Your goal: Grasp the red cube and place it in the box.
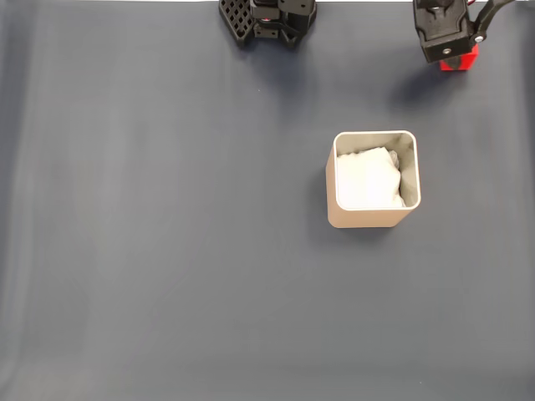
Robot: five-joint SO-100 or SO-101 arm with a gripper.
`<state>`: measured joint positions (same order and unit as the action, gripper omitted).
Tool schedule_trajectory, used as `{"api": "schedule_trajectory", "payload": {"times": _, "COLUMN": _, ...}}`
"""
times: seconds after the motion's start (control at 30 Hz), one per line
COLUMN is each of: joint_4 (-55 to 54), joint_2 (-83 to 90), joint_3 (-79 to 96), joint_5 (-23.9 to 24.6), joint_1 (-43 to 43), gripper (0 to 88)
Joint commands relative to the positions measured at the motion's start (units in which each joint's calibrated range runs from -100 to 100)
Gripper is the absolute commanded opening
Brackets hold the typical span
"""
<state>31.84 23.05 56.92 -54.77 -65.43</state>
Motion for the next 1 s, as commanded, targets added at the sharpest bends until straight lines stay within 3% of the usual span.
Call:
{"api": "schedule_trajectory", "payload": {"times": 0.0, "joint_4": 5.62, "joint_2": 1.92, "joint_3": -6.24, "joint_5": 1.07, "joint_1": 0.07, "gripper": 0.3}}
{"api": "schedule_trajectory", "payload": {"times": 0.53, "joint_4": 28.85, "joint_2": 4.6, "joint_3": -26.66, "joint_5": 4.54, "joint_1": 2.91, "gripper": 0.3}}
{"api": "schedule_trajectory", "payload": {"times": 0.97, "joint_4": 41.65, "joint_2": 5.38, "joint_3": -37.69, "joint_5": 5.62, "joint_1": 12.0, "gripper": 0.3}}
